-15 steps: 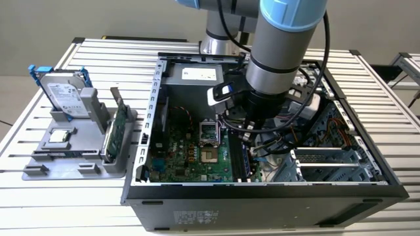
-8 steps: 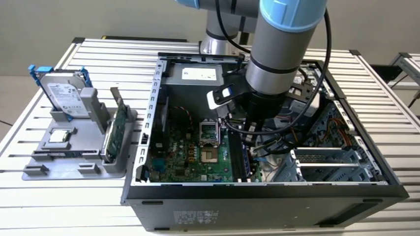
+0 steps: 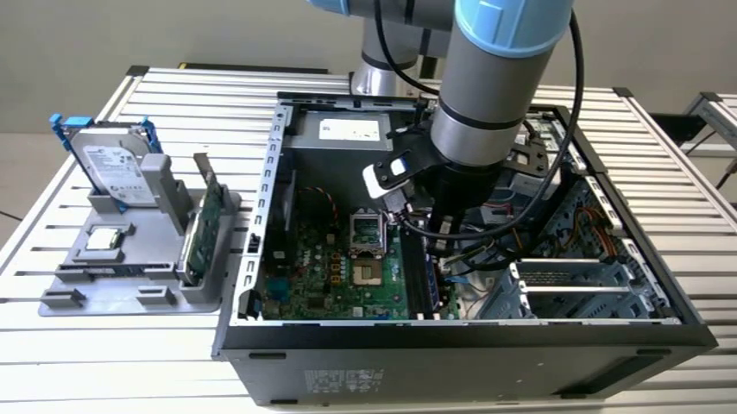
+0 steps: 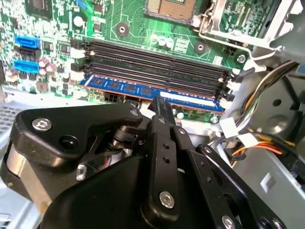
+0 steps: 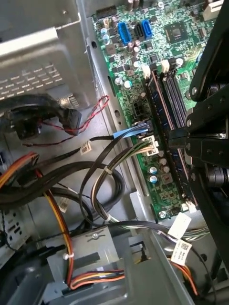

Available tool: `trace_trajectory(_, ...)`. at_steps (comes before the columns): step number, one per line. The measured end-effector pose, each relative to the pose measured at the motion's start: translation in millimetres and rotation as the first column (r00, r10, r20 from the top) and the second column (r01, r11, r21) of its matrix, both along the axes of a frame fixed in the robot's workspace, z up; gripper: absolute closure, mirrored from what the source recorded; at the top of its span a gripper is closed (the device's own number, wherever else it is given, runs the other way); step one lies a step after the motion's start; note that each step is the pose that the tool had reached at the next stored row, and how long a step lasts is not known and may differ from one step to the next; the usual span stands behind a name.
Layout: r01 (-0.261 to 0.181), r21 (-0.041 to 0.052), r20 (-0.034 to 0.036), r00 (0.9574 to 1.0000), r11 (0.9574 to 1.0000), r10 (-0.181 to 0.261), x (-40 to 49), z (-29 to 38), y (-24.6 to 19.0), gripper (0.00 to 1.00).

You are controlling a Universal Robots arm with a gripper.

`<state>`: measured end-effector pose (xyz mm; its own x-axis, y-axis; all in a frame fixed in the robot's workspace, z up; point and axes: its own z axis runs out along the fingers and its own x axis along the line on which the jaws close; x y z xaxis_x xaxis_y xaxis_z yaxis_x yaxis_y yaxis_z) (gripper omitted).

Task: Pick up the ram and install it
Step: 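Press down the ram until it locks into place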

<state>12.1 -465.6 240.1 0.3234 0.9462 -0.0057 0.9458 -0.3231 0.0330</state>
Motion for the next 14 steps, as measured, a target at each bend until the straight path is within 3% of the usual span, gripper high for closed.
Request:
trace_trajectory(7, -0.086, 0.0011, 0.0001, 0.9963, 0.9963, 0.086, -0.4, -0.2, 0.1, 1.0)
trace_trajectory(14, -0.173, 0.0021, 0.0002, 0.9849, 0.9849, 0.173, -1.0, -0.6, 0.1, 1.0)
